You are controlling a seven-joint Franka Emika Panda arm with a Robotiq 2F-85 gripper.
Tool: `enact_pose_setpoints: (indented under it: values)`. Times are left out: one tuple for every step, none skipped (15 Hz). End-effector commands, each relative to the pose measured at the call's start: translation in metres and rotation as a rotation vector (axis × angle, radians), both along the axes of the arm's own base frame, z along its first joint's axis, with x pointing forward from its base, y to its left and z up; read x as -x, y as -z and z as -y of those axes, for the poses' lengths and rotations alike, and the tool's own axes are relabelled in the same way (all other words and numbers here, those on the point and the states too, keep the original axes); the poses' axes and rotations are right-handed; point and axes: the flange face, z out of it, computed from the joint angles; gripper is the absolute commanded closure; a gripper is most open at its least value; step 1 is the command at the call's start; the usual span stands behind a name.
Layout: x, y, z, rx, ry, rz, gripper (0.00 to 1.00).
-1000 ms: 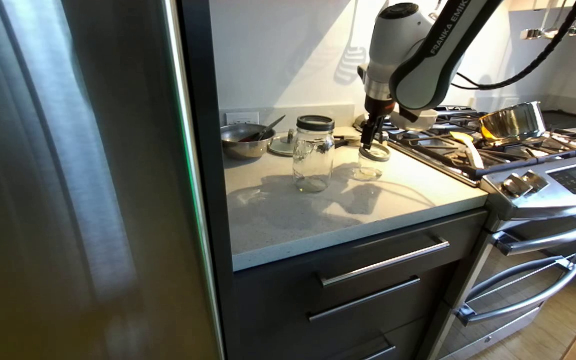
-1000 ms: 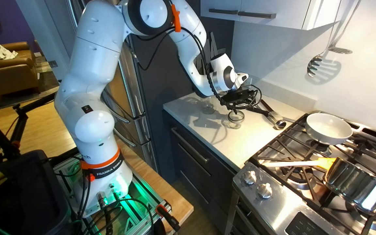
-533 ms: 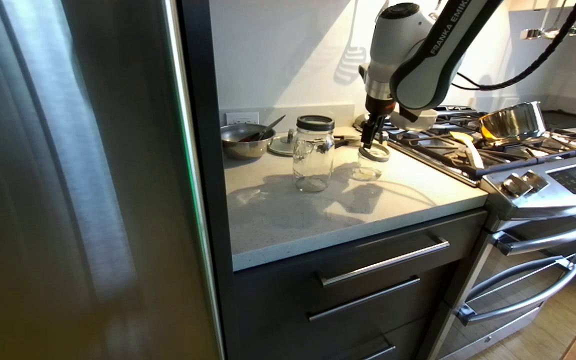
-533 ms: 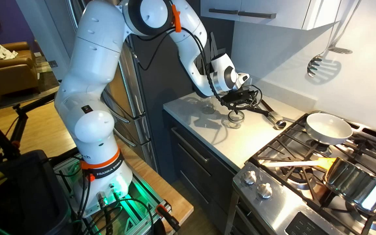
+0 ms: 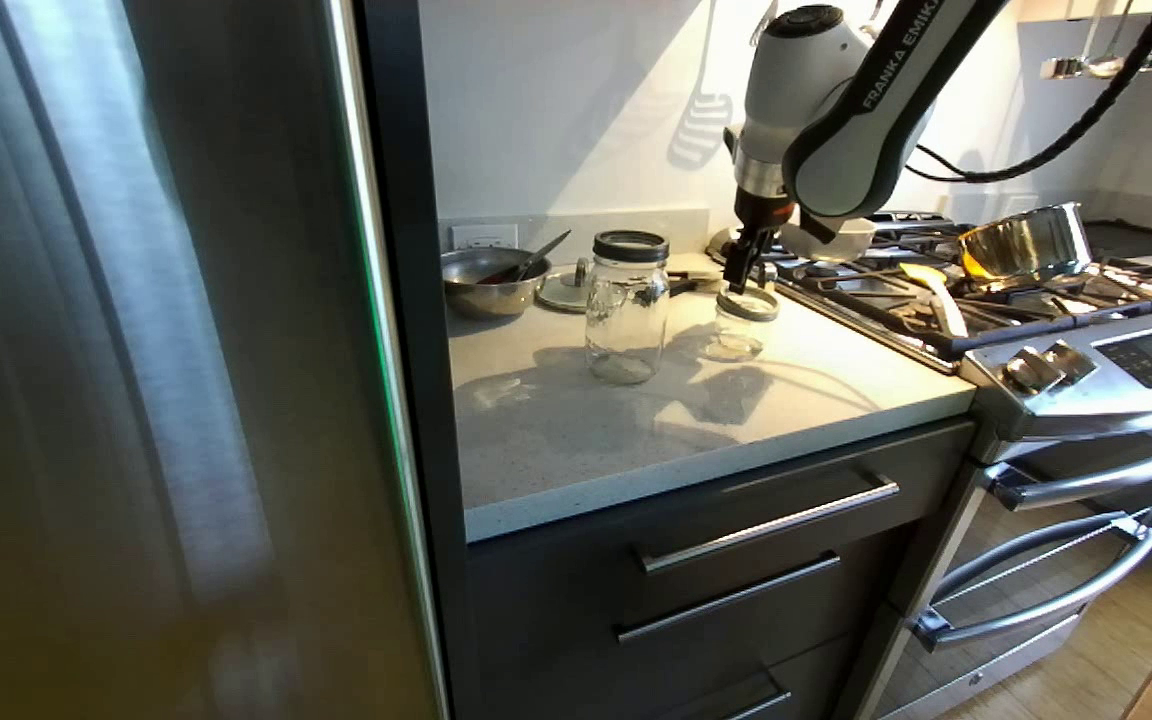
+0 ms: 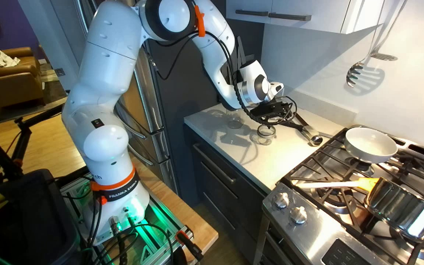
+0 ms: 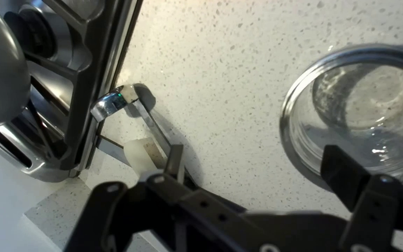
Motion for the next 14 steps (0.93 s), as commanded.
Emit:
enact_pose_setpoints:
  values:
    - [-0.0054,0.0053,0.0053,-0.021,0.019,0.030,0.00]
    - [-0.0061,0.0063,0.0054,-0.025,0.023,0.031,0.00]
    - [-0.0066,0.0069,0.0056,-0.027,0.026,0.032,0.00]
    - [-0.0069,0.0075,0.0056,-0.027,0.027,0.032,0.00]
    - [-0.0071,0.0073,0.0065,-0.028,0.029,0.030,0.00]
    - [-0.0068,0.0077,0.0075,-0.031,0.035,0.030,0.00]
    - [-0.0062,0.0077,0.0085,-0.034,0.040,0.029,0.00]
    - [-0.0046,0.0086,0.0088,-0.035,0.041,0.016,0.00]
    - [-0.0039,0.0089,0.0096,-0.036,0.045,0.010,0.00]
    - [-0.0035,0.0092,0.0101,-0.038,0.046,0.008,0.00]
    - [-0.0029,0.0087,0.0112,-0.039,0.047,0.008,0.00]
    - [-0.0026,0.0077,0.0125,-0.041,0.050,0.011,0.00]
    - [-0.0021,0.0056,0.0138,-0.046,0.054,0.016,0.00]
    - [-0.0016,0.0036,0.0143,-0.051,0.055,0.018,0.00]
